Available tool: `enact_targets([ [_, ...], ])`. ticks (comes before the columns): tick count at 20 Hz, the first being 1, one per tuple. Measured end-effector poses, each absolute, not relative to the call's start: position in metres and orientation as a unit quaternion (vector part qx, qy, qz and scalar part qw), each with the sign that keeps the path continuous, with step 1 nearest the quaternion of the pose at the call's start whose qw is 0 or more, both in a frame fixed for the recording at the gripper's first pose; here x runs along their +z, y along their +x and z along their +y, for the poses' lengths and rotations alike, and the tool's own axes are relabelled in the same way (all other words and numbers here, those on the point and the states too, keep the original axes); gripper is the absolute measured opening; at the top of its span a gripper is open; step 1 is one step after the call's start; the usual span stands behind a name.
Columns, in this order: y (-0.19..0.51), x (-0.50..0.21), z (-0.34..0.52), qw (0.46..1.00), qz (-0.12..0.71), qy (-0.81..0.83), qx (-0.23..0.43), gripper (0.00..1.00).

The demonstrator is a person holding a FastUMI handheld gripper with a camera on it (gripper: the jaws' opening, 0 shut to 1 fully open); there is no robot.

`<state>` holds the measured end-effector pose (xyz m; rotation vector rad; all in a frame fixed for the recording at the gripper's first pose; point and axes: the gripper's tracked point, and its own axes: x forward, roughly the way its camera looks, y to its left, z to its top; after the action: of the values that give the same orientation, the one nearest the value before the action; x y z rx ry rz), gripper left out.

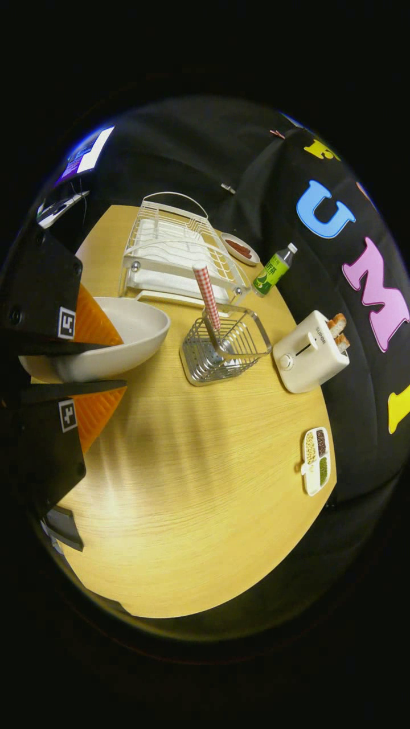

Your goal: Take the plate from the dish rack, then take the spoon from the basket and place it into the plate.

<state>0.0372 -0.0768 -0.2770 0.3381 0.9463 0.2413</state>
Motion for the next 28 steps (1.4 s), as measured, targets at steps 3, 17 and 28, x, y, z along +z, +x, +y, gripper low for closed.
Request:
enact_targets([
  [3,0.047,-0.294,-0.076,0.858,0.463,0.181,0.128,0.24],
  [17,0.075,-0.234,-0.065,0.932,0.298,0.046,0.203,0.99],
  [28,0.102,-0.2,0.0,0.938,0.191,-0.053,0.284,0.99],
])
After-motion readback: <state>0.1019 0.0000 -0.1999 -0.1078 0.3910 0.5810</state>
